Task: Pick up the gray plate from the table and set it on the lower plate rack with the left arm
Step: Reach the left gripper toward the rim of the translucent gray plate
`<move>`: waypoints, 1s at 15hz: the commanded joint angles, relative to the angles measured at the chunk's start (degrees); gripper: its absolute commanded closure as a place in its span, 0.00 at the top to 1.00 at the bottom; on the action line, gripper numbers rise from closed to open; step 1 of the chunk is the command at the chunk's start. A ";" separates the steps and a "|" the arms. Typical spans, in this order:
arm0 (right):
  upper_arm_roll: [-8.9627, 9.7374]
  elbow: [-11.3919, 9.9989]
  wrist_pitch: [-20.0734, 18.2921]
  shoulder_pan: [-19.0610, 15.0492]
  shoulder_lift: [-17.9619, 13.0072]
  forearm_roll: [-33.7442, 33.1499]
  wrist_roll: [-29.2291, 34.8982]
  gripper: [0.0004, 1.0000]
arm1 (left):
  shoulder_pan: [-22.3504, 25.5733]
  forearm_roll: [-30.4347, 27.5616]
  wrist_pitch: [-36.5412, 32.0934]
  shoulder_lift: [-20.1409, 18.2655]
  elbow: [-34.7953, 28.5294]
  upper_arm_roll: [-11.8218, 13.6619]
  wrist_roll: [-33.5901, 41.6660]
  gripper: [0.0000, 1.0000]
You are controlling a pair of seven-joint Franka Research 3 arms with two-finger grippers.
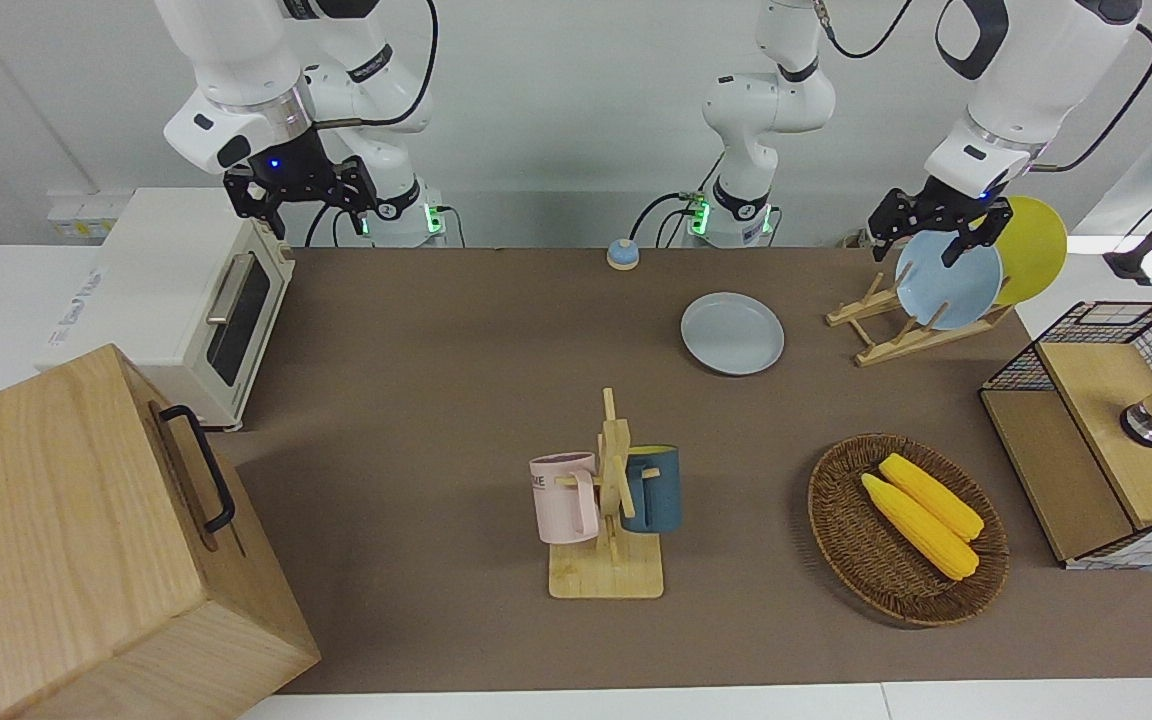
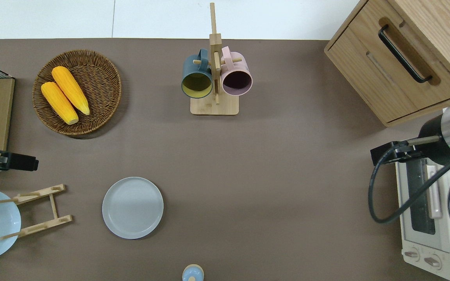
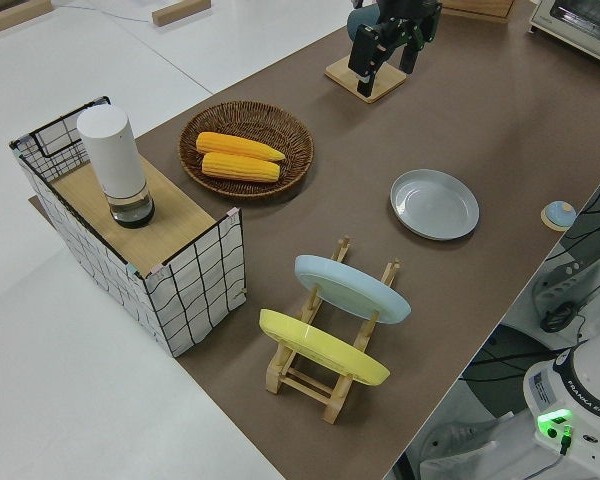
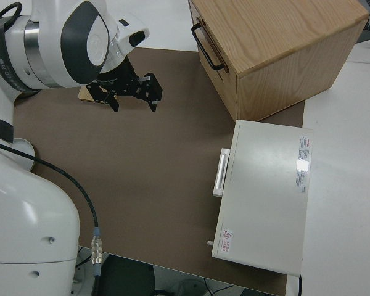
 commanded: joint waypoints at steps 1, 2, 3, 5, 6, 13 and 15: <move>1.24 0.47 -0.70 -1.45 -0.12 -0.37 0.68 0.98 | -0.75 0.72 -1.38 0.96 0.78 0.15 -0.79 0.99; 1.24 0.47 -0.70 -1.45 -0.12 -0.37 0.68 0.98 | -0.84 0.63 -1.38 0.96 0.77 0.15 -0.79 0.99; 1.15 0.47 -0.70 -1.45 -0.12 -0.37 0.68 0.98 | -0.84 0.63 -1.38 0.96 0.60 0.15 -0.88 1.00; 1.24 0.47 -0.70 -1.45 -0.12 -0.37 0.68 0.98 | -0.84 0.54 -1.38 0.88 0.07 0.15 -0.96 1.00; 1.24 0.47 -0.70 -1.45 -0.12 -0.37 0.68 0.98 | -0.84 0.46 -1.38 0.70 -0.80 0.15 -1.05 0.99; 1.24 0.47 -0.79 -1.45 -0.12 -0.37 0.68 0.98 | -1.01 -2.09 6.68 -7.72 -16.78 -0.73 -5.62 0.99; 1.24 0.38 -0.70 -1.45 -0.12 -0.37 0.68 0.98 | -2.32 -2.44 12.82 -9.40 -23.28 -0.73 -8.24 0.99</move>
